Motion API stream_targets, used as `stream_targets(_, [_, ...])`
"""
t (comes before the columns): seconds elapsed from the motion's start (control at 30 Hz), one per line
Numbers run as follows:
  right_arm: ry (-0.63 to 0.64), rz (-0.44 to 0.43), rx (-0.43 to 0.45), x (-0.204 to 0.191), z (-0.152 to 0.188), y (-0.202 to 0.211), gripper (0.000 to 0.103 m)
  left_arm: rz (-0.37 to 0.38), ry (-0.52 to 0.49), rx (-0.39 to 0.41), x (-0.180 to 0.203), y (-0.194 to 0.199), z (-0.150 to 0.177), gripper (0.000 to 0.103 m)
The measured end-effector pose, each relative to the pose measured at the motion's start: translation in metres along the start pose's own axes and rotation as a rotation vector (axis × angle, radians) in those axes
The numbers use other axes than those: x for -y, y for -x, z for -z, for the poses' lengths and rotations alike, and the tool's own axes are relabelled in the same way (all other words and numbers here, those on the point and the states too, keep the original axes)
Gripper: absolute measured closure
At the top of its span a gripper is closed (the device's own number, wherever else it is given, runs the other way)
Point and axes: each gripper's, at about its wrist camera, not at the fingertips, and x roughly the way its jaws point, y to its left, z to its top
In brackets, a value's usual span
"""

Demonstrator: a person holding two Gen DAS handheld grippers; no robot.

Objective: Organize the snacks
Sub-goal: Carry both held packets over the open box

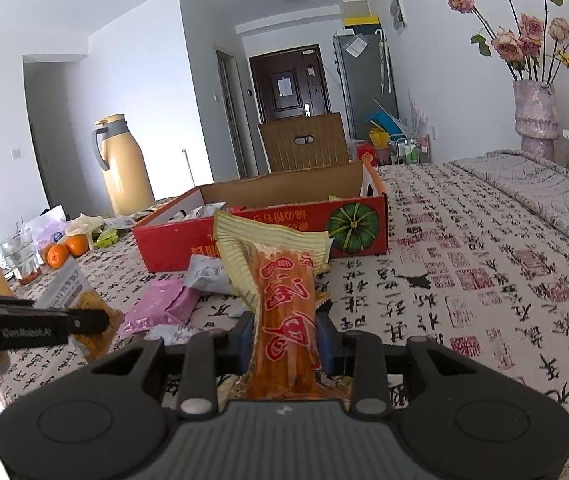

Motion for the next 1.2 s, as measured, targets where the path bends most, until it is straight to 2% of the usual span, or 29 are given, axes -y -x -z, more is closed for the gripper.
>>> stream_targets(0.53, [0.067,0.041,0.092,0.004,-0.044,-0.021,0.072,-0.003,-0.012,0.121,0.001,-0.010,-0.057,0.071])
stream_targets(0.83, [0.088,0.052,0.140,0.009,-0.077,-0.052,0.072,-0.010,-0.027,0.164,0.006,-0.037,-0.093,0.071])
stream_targets(1.2, [0.115,0.057,0.177,0.014,-0.118,-0.105,0.072,-0.014,-0.041,0.170,0.012,-0.086,-0.133,0.071])
